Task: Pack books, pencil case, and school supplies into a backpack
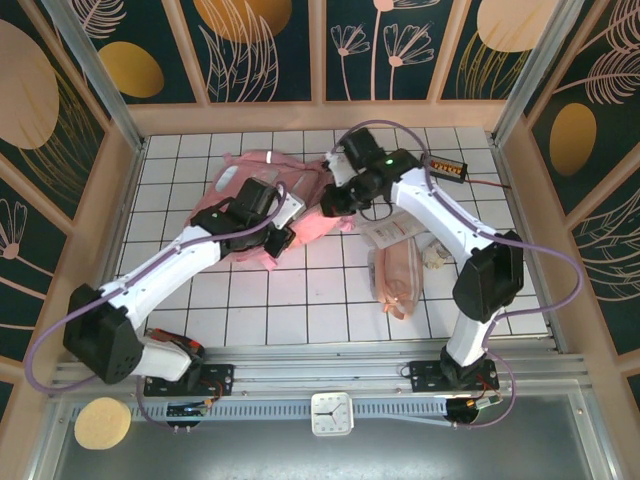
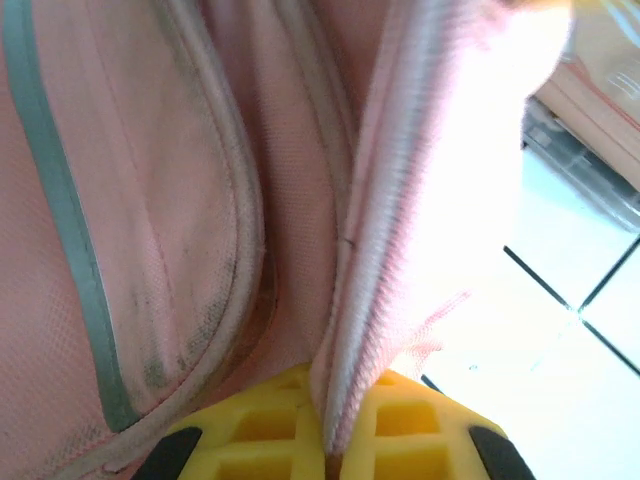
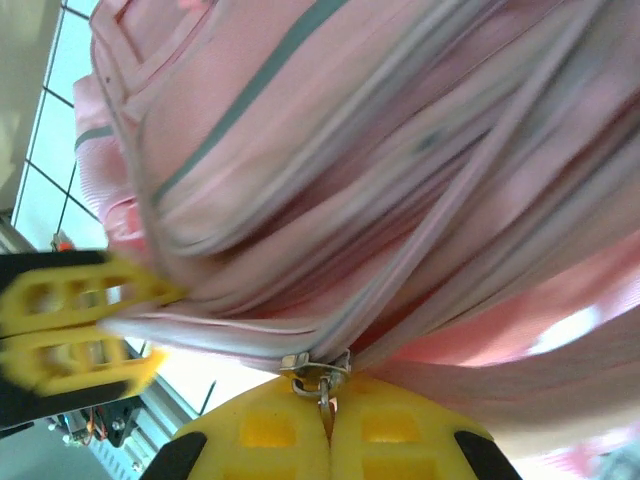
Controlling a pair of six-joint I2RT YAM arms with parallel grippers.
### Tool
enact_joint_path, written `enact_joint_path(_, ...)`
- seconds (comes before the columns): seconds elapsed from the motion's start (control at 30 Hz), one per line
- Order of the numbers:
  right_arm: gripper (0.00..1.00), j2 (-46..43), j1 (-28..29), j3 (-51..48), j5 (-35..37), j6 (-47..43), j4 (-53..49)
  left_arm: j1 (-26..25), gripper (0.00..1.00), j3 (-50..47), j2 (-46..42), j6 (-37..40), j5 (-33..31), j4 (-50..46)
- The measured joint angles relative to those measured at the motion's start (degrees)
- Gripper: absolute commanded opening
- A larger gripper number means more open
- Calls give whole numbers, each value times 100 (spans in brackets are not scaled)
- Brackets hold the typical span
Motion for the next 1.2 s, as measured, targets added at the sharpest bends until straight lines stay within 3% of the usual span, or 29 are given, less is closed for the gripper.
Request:
enact_joint_path(0.17,0,15,-817,-295,-568,-817,105,-7,0,-350,-914,667,-22,-173)
enact_joint_path(0.37,0,551,-1193,-485,-964,-1318,232,-9,0,-1091,-1775,1119,-79,-170)
enact_joint_path(0.4,0,717,-1276,-450,-960,-1346,302,-4,15,-1244,-1932,1156,-92,-212)
enact_joint_path(0.43,0,938,-1368,-352,-1001,-1366,313,-4,60,-1429,-2129,1213,-103,-205)
enact_joint_path(0.47,0,1156,-1436,-208,-940,-1362,295,-4,78,-1528,-2297,1231,-118,-313)
enact_joint_path(0.57,0,1727,-1716,352,-490,-1318,428,50,91,-1596,-2802,1224,-216,-625)
enact_joint_path(0.67,0,1705,-1803,503,-157,-1163,474,66,99,-1403,-2861,1174,-225,-579)
enact_joint_path(0.83,0,1078,-1508,518,-11,-691,354,-7,99,-758,-2057,870,-57,2)
enact_joint_path(1.1,0,278,-737,564,-398,431,280,-1014,99,-214,-730,50,-181,1040)
enact_joint_path(1.2,0,188,-507,566,-485,715,275,-1097,99,-9,-428,-289,-354,1191)
